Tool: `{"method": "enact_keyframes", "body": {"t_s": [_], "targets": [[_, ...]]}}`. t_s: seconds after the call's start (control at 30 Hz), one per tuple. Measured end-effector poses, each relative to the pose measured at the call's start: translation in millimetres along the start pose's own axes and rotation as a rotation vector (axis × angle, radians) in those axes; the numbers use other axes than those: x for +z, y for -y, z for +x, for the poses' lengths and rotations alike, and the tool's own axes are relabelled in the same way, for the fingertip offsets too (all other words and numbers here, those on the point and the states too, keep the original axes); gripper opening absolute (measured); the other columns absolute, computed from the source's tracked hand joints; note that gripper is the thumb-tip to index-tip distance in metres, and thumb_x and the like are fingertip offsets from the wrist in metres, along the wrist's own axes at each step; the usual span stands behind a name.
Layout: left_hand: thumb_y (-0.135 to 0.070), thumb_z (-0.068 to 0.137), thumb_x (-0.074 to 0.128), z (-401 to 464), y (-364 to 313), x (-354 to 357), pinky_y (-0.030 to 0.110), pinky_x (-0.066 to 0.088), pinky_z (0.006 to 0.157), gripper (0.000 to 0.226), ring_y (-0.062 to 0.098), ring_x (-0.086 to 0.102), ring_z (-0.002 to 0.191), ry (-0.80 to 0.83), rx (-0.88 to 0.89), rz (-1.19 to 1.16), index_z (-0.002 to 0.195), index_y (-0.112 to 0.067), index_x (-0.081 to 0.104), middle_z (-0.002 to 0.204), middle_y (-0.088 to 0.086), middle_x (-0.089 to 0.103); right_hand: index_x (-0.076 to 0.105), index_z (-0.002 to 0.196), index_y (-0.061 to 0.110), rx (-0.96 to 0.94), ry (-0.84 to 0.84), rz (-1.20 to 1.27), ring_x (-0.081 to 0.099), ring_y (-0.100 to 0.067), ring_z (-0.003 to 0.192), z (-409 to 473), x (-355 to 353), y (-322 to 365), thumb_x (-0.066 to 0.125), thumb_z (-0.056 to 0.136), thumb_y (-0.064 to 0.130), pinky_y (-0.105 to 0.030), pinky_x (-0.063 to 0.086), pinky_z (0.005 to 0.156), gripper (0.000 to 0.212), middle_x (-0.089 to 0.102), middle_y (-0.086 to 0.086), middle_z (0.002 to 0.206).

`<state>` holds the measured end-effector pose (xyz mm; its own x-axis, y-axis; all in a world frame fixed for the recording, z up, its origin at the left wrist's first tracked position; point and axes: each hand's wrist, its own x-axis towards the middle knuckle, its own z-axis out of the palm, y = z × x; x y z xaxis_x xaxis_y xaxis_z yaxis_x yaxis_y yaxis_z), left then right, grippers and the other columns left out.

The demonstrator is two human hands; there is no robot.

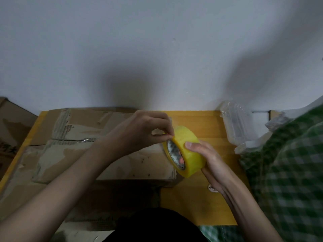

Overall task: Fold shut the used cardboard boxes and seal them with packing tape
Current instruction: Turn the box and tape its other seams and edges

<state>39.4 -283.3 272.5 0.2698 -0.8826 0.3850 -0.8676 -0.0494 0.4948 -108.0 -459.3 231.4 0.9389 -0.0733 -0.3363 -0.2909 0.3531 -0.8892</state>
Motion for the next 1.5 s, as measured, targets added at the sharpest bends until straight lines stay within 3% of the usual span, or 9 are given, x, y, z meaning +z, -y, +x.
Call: {"method": "enact_keyframes", "body": {"t_s": [0.17,0.3,0.47,0.7,0.87,1.1,1.3,1.37,1.5], "targets": [[-0.012,0.09,0.071,4.3,-4.5,-6.3,0.034,0.052,0.066,0.004,0.013,0.064,0.077,0.144,0.051,0.067,0.086,-0.013,0.072,0.091,-0.005,0.066,0.072,0.102,0.004,0.082,-0.026,-0.074,0.068,-0.024,0.076,-0.4,-7.9,-1.9,0.08,0.063,0.047,-0.039,0.052,0.076,0.059,0.07,-0.018,0.083],[-0.01,0.087,0.07,7.5,-8.2,-8.9,0.03,0.049,0.06,0.006,0.011,0.056,0.069,0.198,0.083,0.147,0.083,-0.015,0.069,0.085,-0.008,0.062,0.064,0.125,0.005,0.148,-0.077,-0.115,0.07,-0.027,0.094,1.4,-10.3,-5.1,0.089,0.054,0.059,-0.044,0.054,0.085,0.093,0.069,-0.019,0.11],[-0.008,0.085,0.07,8.6,-9.3,-11.1,0.028,0.046,0.06,0.008,0.011,0.053,0.068,0.245,0.09,0.183,0.081,-0.015,0.068,0.083,-0.008,0.059,0.071,0.11,0.007,0.13,0.003,-0.092,0.07,-0.023,0.081,1.1,-9.9,-3.7,0.083,0.061,0.048,-0.035,0.056,0.074,0.065,0.072,-0.015,0.094],[-0.012,0.084,0.062,8.1,-8.3,-11.5,0.036,0.048,0.055,0.006,0.014,0.051,0.066,0.272,0.098,0.228,0.079,-0.016,0.064,0.08,-0.007,0.056,0.066,0.105,0.015,0.15,-0.033,-0.083,0.074,-0.017,0.078,-1.8,-3.4,0.5,0.077,0.065,0.038,-0.035,0.056,0.078,0.048,0.077,-0.002,0.084],[-0.014,0.081,0.058,8.1,-10.5,-10.9,0.038,0.046,0.054,0.004,0.016,0.047,0.066,0.262,0.115,0.271,0.077,-0.016,0.06,0.079,-0.006,0.053,0.064,0.124,0.008,0.166,-0.06,-0.125,0.071,-0.026,0.095,4.0,-4.5,-3.5,0.09,0.05,0.061,-0.041,0.054,0.083,0.095,0.072,-0.014,0.104],[-0.013,0.078,0.061,6.4,-10.3,-5.3,0.037,0.044,0.051,0.003,0.017,0.043,0.063,0.229,0.133,0.273,0.077,-0.014,0.058,0.077,-0.005,0.05,0.072,0.105,0.015,0.137,-0.006,-0.107,0.073,-0.021,0.086,-1.0,-3.8,0.6,0.081,0.061,0.046,-0.041,0.056,0.082,0.055,0.076,-0.007,0.087],[-0.006,0.08,0.071,4.3,-11.7,0.1,0.018,0.042,0.061,0.01,0.009,0.052,0.066,0.076,-0.039,0.123,0.08,-0.013,0.063,0.077,-0.011,0.054,0.071,0.109,0.007,0.103,-0.007,-0.129,0.071,-0.022,0.084,0.4,-3.2,-0.2,0.076,0.071,0.05,-0.04,0.054,0.079,0.057,0.074,-0.011,0.087],[-0.016,0.088,0.071,2.3,-9.5,4.9,0.019,0.049,0.067,0.004,0.006,0.06,0.071,-0.017,-0.134,0.043,0.089,-0.012,0.072,0.082,-0.009,0.064,0.073,0.103,0.011,0.058,-0.012,-0.111,0.07,-0.019,0.08,0.1,0.2,-0.3,0.074,0.082,0.045,-0.032,0.053,0.072,0.04,0.073,-0.01,0.086],[-0.041,0.093,0.059,-3.8,-9.9,19.6,0.033,0.053,0.069,0.033,0.011,0.064,0.08,-0.072,-0.227,0.079,0.104,-0.017,0.079,0.093,-0.004,0.067,0.071,0.101,0.019,-0.026,-0.041,-0.104,0.068,-0.013,0.078,0.5,9.2,-2.0,0.061,0.092,0.039,-0.025,0.052,0.067,0.024,0.072,-0.004,0.084]]}}
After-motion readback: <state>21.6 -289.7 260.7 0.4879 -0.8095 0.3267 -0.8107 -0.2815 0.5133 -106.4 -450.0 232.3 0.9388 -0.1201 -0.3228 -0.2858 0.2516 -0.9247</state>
